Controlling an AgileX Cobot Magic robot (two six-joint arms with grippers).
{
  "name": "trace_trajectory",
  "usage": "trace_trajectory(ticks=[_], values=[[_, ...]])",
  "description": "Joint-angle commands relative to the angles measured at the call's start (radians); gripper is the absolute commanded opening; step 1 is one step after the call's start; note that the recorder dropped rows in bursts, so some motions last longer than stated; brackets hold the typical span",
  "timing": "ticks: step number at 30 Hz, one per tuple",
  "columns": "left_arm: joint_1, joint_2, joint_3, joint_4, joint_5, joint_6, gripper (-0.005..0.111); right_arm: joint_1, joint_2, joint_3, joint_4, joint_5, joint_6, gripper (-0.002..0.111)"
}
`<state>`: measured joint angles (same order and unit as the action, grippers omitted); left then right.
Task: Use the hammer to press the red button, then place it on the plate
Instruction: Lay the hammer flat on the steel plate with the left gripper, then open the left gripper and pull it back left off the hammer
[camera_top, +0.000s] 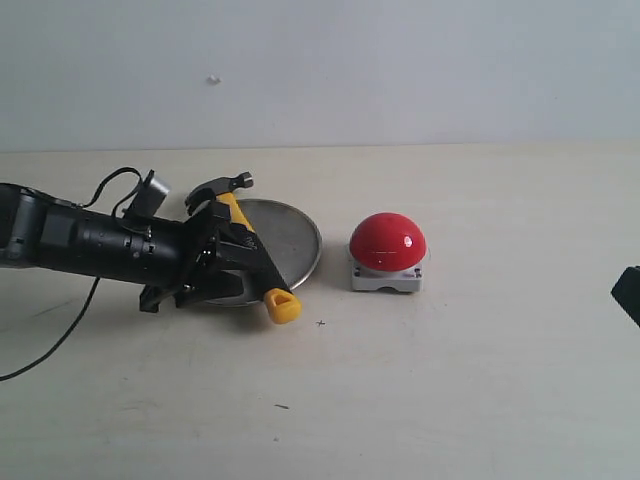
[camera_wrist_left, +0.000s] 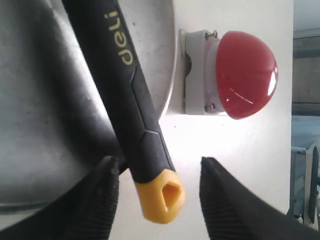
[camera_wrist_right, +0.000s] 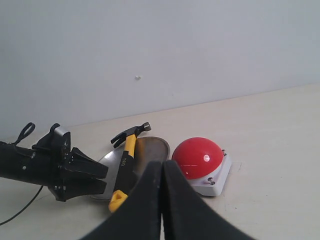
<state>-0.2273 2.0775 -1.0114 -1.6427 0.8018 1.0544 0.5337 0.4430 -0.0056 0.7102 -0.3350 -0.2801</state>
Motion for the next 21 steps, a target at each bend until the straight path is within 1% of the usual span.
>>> trace_trajectory(ticks=[1,6,9,11,13,17,21], values=[[0.041,-0.008,-0.004,0.04,0.07,-0.023,0.045,0.002,-0.007,0.006,-0.009,0.001,-0.005,0.0],[0.13,-0.019,-0.004,0.103,0.223,-0.043,0.045,0.002,-0.007,0.006,-0.009,0.001,-0.005,0.0],[0.176,-0.041,0.003,0.157,0.306,-0.046,0.037,0.002,-0.007,0.006,-0.009,0.001,-0.007,0.0],[0.196,-0.066,0.014,0.182,0.325,-0.034,0.022,0.002,-0.007,0.006,-0.009,0.001,-0.007,0.0],[0.205,-0.099,0.024,0.191,0.327,-0.015,0.0,0.002,-0.007,0.006,-0.009,0.001,-0.007,0.0],[0.205,-0.195,0.038,0.188,0.334,0.032,0.0,0.002,-0.007,0.006,-0.009,0.001,-0.007,0.0],[0.205,-0.339,0.042,0.158,0.321,0.052,0.0,0.002,-0.007,0.006,-0.009,0.001,-0.007,0.0]])
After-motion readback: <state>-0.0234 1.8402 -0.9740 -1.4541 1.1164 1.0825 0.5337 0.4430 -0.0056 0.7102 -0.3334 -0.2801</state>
